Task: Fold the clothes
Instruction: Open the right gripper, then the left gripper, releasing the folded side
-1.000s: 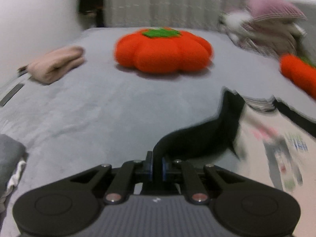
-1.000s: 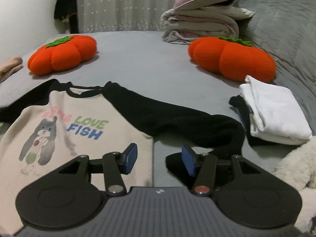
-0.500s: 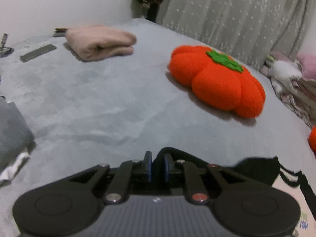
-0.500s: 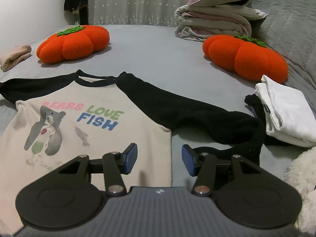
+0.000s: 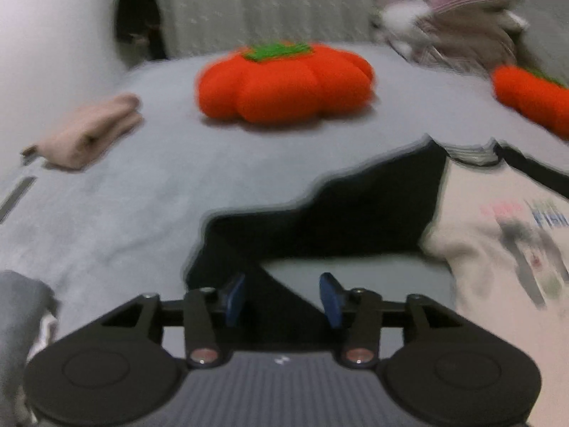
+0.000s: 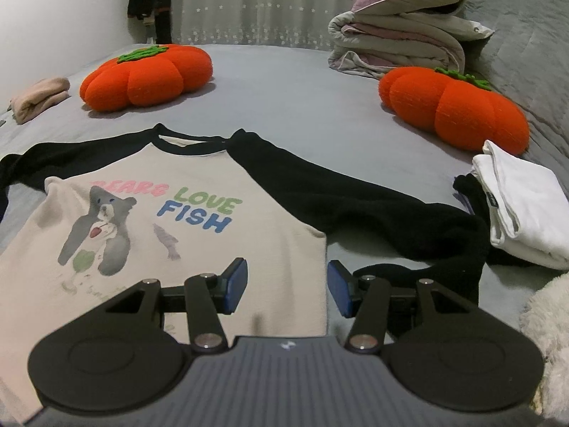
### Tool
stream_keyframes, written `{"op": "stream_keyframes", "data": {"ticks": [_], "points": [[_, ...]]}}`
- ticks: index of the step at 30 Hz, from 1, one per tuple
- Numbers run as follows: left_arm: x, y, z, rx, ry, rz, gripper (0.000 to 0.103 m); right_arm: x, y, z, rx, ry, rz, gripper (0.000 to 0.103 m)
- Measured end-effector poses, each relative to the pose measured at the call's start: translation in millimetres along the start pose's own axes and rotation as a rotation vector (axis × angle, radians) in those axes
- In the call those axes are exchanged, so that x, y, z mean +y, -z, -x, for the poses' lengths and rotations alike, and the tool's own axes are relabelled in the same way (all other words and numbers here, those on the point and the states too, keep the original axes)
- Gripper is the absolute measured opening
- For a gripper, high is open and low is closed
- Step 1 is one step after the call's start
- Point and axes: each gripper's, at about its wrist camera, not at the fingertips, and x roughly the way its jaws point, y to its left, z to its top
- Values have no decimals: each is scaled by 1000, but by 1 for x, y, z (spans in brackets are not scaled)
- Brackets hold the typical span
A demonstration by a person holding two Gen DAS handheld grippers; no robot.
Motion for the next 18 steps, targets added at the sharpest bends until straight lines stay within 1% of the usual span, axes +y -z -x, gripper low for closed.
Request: {"op": "stream_keyframes", "data": {"ticks": [1, 3, 4, 5, 6, 8, 10, 12, 13, 14, 15, 16, 17, 18], "points": [[-5, 4, 0, 21, 28, -23, 48, 1, 0, 0, 0, -2, 4, 54], [-17, 11, 3, 33, 64, -101, 50, 3, 1, 0, 3, -6, 11, 54], [-21, 14, 6, 33, 78, -135, 54, 4, 1, 0, 5, -8, 14, 54], [-26, 18, 11, 33, 109, -173, 60, 5, 1, 0, 7, -10, 16, 54], [-30, 21, 15, 33, 139, -211, 63, 5, 2, 0, 9, -12, 17, 54], [-37, 30, 24, 13, 153, -286, 71, 6, 2, 0, 11, -13, 19, 54], [-46, 40, 30, -22, 129, -378, 79, 6, 2, 0, 13, -16, 20, 54], [-51, 46, 23, -5, 103, -430, 78, 6, 2, 0, 14, -18, 20, 54], [-53, 49, 20, 4, 91, -455, 65, 7, 2, 0, 16, -20, 20, 54], [-53, 49, 15, 33, 91, -461, 51, 7, 2, -1, 17, -22, 20, 54], [-50, 48, 11, 58, 105, -446, 45, 8, 2, -1, 17, -25, 21, 54], [-46, 45, 12, 67, 127, -420, 31, 9, 2, 0, 16, -29, 23, 54], [-44, 44, 12, 69, 132, -400, 17, 9, 2, 0, 15, -33, 25, 54], [-42, 43, 14, 59, 122, -386, 13, 10, 2, 1, 14, -37, 26, 54]]}}
